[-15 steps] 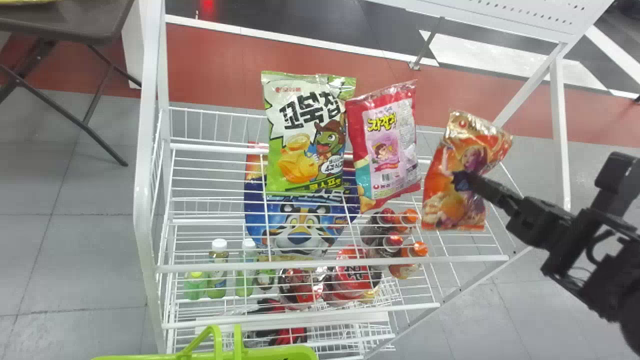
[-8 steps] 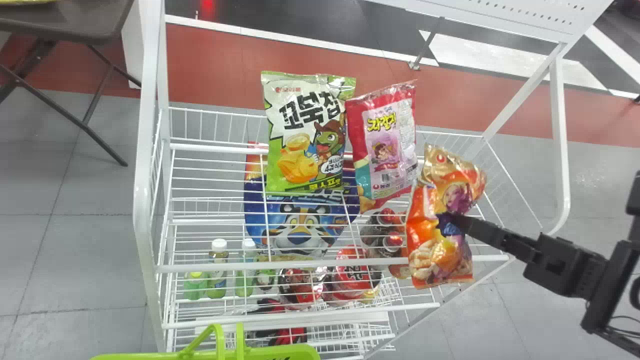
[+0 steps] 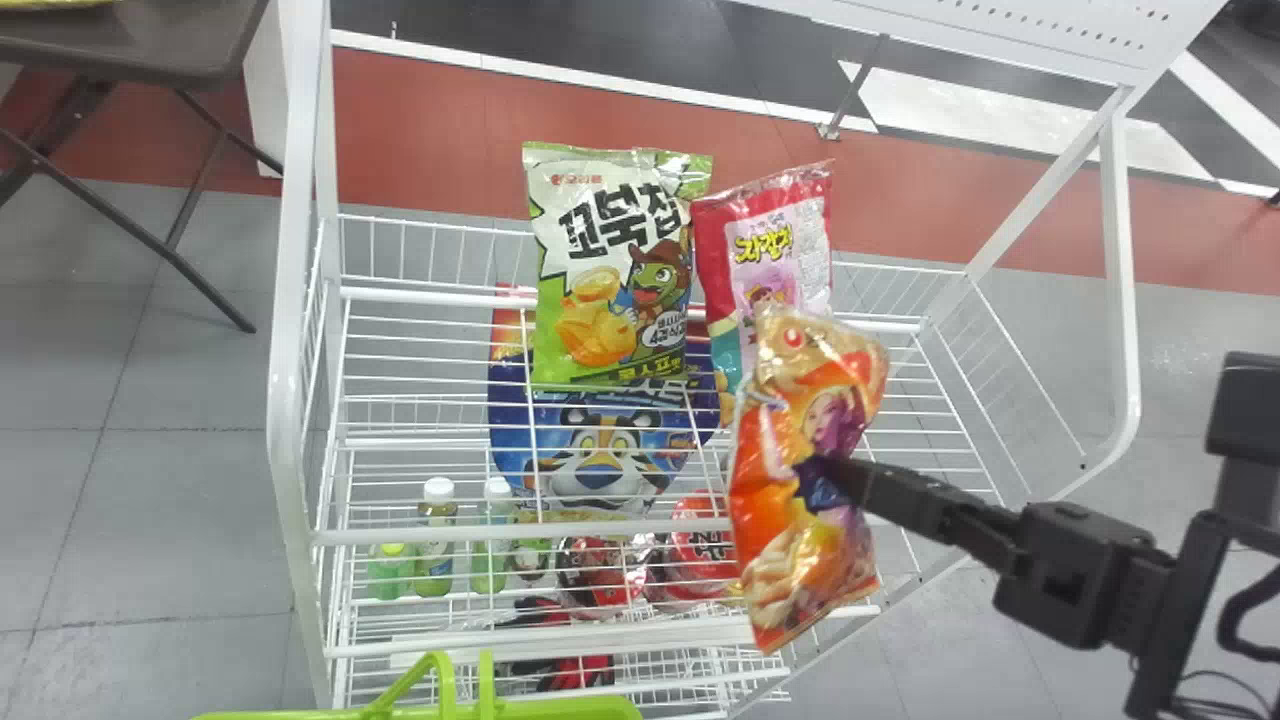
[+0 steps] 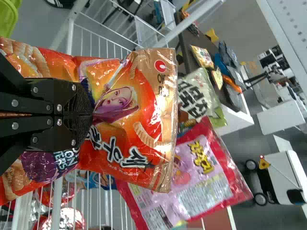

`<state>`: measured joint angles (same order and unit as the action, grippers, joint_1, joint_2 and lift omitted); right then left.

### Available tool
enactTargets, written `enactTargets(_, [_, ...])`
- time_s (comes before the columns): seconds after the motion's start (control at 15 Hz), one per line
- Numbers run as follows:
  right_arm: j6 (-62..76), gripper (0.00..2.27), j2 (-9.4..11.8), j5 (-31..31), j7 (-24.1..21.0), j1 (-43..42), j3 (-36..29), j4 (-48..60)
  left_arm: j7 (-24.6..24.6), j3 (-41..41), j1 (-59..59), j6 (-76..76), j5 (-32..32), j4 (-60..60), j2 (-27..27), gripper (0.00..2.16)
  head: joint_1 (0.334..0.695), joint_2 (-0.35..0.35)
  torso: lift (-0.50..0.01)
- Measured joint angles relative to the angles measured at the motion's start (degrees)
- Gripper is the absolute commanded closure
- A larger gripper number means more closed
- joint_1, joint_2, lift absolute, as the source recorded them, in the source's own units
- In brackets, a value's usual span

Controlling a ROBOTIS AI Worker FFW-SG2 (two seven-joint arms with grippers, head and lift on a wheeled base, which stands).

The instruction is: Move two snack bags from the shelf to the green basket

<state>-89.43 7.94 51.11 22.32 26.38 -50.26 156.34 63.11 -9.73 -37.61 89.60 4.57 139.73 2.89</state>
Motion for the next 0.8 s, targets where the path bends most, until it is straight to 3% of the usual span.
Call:
enactTargets(0.27, [0.00, 2.25, -0.07, -0.04, -1.84, 4.66, 7.55, 0.59, -0.13, -0.05, 0.08, 0.17, 0.00, 0.14, -0.03, 2.08, 0.695, -0.350, -0.017])
enactTargets(0.6, [0.00, 2.25, 0.75, -10.45, -2.13, 11.35, 23.49, -1.97, -0.25, 0.29, 0.18, 0.24, 0.26, 0.41, 0.07, 2.08, 0.695, -0.350, -0.017])
enactTargets(0.8, [0.00, 2.25, 1.87, -13.28, -2.13, 12.88, 29.53, -6.11, -0.41, 0.21, 0.46, 0.19, 0.35, 0.37, -0.06, 2.08, 0.695, -0.350, -0.017])
